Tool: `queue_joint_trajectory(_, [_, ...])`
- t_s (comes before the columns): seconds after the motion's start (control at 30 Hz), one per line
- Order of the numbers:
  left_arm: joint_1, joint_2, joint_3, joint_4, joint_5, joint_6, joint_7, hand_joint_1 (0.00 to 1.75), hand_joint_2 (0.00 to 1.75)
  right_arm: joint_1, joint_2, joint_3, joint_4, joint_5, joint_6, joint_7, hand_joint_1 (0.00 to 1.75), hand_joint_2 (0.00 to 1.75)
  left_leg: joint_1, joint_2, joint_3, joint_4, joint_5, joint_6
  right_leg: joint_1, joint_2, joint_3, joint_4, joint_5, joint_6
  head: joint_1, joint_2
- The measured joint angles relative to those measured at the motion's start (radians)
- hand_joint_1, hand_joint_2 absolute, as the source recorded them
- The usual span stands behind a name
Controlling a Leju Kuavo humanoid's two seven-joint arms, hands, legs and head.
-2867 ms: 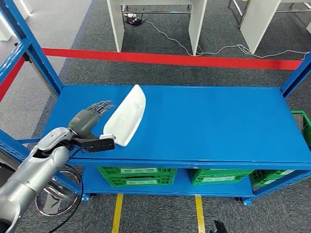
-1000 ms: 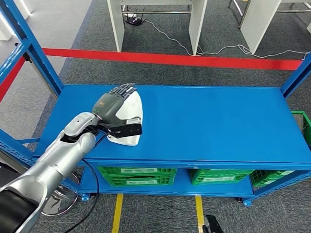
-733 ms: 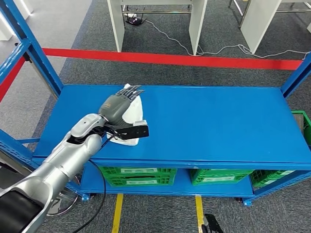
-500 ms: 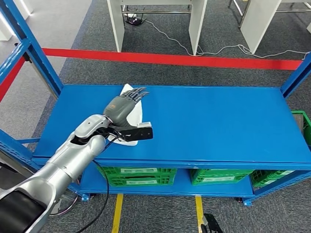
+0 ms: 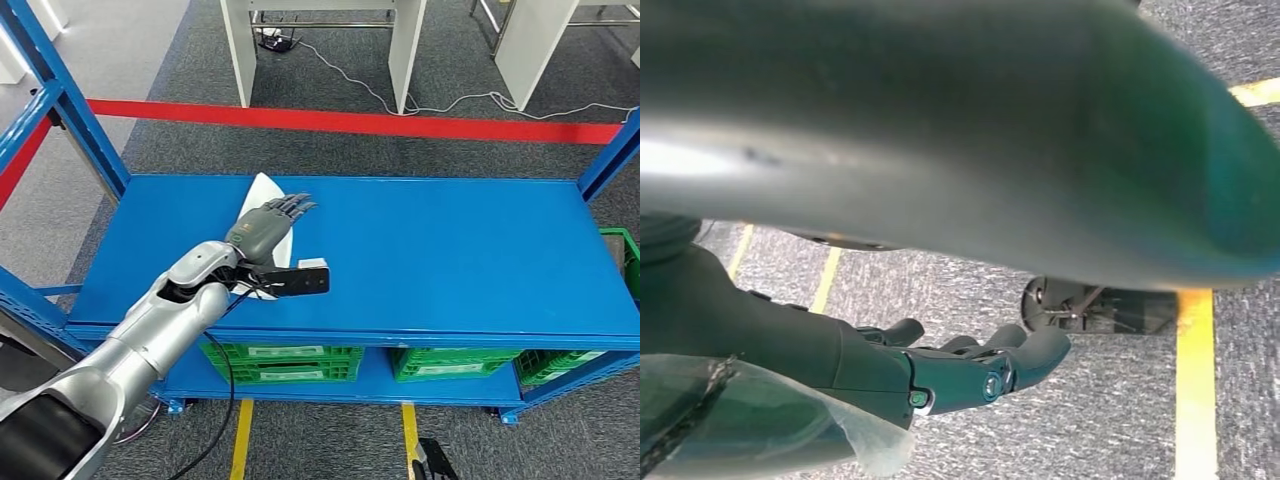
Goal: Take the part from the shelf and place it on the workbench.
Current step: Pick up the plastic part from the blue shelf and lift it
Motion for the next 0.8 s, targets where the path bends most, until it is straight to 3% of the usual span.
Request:
queue_joint_trajectory(0.33, [-0.019,-0.005,-0.069,0.011,-0.123,-0.079,0.129,0.0,1.75,0.0,0.0,-0.001,0.0,-0.01,0.0,-0.017,0.0,0.0,0.0,0.0,0.0,0.0,0.0,0.0,0.0,0.0,0.0,0.0,0.0,0.0,0.0,0.0])
queue_joint_trajectory(0.8, [-0.041,-0.005,-0.128,0.037,-0.197,-0.096,0.158,0.0,1.75,0.0,0.0,-0.003,0.0,-0.009,0.006,-0.034,0.0,0.0,0.0,0.0,0.0,0.0,0.0,0.0,0.0,0.0,0.0,0.0,0.0,0.0,0.0,0.0])
